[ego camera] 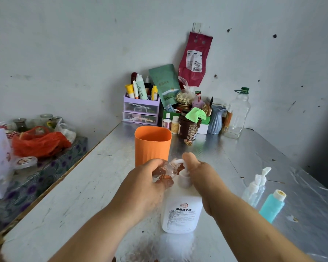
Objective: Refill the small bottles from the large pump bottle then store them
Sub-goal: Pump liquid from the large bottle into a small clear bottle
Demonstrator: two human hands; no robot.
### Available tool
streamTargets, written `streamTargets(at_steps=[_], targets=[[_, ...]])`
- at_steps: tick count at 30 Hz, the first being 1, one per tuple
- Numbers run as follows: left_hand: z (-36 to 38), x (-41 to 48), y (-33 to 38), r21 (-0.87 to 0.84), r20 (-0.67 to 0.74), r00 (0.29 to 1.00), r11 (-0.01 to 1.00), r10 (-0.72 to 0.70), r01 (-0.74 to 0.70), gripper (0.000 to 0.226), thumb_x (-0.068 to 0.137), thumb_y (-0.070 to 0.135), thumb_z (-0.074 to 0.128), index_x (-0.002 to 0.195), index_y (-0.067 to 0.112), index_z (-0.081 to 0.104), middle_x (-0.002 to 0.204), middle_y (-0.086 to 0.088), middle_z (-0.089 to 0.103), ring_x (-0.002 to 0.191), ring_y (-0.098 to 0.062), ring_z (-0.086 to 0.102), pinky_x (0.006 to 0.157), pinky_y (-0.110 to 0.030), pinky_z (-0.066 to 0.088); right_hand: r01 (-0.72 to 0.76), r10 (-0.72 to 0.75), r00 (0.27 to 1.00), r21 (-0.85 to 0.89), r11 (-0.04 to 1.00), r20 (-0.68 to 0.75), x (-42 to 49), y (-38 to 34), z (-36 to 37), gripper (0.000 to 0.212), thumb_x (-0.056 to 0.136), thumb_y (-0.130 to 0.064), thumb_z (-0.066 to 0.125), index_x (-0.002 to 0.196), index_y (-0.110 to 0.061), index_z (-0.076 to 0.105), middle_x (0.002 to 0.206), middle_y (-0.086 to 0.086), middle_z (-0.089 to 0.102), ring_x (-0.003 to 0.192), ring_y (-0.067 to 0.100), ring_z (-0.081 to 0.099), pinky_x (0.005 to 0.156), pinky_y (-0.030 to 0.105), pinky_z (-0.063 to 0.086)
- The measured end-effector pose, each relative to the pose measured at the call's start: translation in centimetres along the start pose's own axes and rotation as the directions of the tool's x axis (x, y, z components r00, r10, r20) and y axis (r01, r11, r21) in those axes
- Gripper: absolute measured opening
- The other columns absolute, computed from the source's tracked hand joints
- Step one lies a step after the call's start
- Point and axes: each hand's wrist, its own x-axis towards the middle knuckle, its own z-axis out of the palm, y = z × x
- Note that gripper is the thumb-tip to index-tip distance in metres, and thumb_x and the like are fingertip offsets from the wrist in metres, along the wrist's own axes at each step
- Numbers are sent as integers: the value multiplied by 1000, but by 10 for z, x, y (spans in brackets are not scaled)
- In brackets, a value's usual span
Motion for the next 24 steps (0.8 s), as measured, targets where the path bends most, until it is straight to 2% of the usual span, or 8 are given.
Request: streamTargets(at_steps=[6, 10, 12, 14, 16, 24], targets=[[2, 1, -4, -33, 1, 1000, 999, -7, 7, 31, 87, 31, 70, 113, 45, 59, 111, 22, 65, 101, 3, 60, 86, -27, 53, 54, -55, 998, 63, 997, 25, 1, 5, -1, 28, 91, -35, 46, 70, -17, 51, 57, -1, 53, 50, 15, 49, 49, 20, 38], [5, 1, -9, -1, -2, 1000, 1000, -21, 21, 31, 86, 30, 71, 112, 43, 61, 108, 21, 67, 99, 2, 62, 86, -30, 54, 56, -61, 997, 90, 994, 49, 3, 11, 1, 25, 93, -34, 47, 75, -18, 56, 56, -4, 56, 44, 9, 52, 42, 13, 42], [5, 0, -10, 8, -6, 1000, 1000, -27, 27, 30, 86, 31, 71, 113, 42, 61, 108, 22, 67, 99, 2, 62, 86, -30, 53, 44, -51, 996, 95, 994, 72, 3, 12, 2, 24, 92, -34, 47, 78, -18, 57, 60, -2, 59, 49, 11, 55, 48, 16, 44], [4, -1, -8, 9, -3, 1000, 1000, -28, 28, 30, 87, 32, 71, 113, 42, 60, 108, 22, 67, 100, 2, 61, 87, -31, 53, 38, -45, 996, 93, 995, 71, 3, 11, 2, 25, 90, -36, 47, 77, -18, 58, 67, 2, 60, 59, 18, 55, 59, 24, 45], [3, -2, -5, -1, -2, 1000, 1000, -31, 31, 30, 87, 32, 70, 112, 42, 60, 108, 22, 67, 100, 2, 61, 87, -31, 54, 31, -36, 997, 75, 997, 63, 3, 8, 2, 27, 88, -39, 47, 74, -19, 58, 66, 3, 58, 61, 20, 54, 62, 27, 43], [0, -3, 3, 4, -8, 1000, 1000, -13, 13, 31, 86, 32, 71, 113, 40, 61, 105, 19, 68, 96, -2, 64, 84, -35, 55, 43, -45, 999, 81, 996, 21, 1, 1, 1, 22, 86, -32, 48, 71, -17, 54, 66, 7, 57, 60, 21, 52, 57, 25, 40]])
